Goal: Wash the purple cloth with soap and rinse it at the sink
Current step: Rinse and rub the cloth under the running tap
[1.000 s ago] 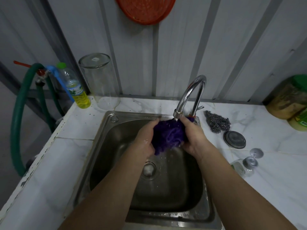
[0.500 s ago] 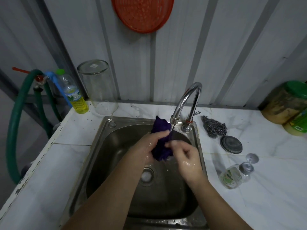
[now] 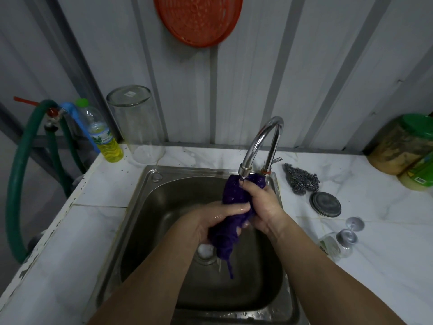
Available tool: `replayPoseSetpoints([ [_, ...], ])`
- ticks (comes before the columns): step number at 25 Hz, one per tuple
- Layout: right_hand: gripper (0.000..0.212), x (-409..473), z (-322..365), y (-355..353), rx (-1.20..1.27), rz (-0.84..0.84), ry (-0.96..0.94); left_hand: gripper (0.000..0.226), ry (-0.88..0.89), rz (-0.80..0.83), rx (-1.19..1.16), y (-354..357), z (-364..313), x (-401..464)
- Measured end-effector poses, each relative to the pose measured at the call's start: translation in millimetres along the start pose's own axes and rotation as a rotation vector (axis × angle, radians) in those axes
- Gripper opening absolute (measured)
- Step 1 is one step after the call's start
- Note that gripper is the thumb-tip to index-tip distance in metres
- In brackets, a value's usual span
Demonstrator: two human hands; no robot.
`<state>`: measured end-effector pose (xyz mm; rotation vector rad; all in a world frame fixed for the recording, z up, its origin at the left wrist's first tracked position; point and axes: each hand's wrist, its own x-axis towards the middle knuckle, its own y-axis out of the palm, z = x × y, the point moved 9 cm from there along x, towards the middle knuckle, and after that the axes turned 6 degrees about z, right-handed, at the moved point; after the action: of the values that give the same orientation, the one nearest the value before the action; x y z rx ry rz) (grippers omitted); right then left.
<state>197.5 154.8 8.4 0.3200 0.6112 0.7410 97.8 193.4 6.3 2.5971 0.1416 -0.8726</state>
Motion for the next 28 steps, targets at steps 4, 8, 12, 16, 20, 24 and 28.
replayPoseSetpoints([
  [4,0.014,6,-1,2,0.009,-0.085,-0.025,0.028,-0.024,-0.253,0.420,-12,-13,9],
  [8,0.024,11,7,-8,-0.198,-0.225,-0.023,0.011,-0.011,-0.433,0.765,-2,-23,11],
  [12,0.006,9,8,-12,-0.423,-0.302,0.022,0.025,0.004,-0.614,1.090,2,-27,7],
  [16,0.021,16,-1,-25,-0.230,-0.379,0.041,0.030,0.213,-0.653,1.012,-2,-30,6],
  [20,0.032,12,4,-15,0.318,-0.260,0.012,0.051,0.174,-0.473,0.183,-24,2,4],
  [24,0.025,-10,13,-13,0.075,-0.269,-0.113,0.069,0.134,-0.228,-0.575,-6,21,19],
  [28,0.013,-32,0,-7,-0.117,-0.265,-0.277,0.063,0.235,-0.478,-0.734,-19,-6,24],
])
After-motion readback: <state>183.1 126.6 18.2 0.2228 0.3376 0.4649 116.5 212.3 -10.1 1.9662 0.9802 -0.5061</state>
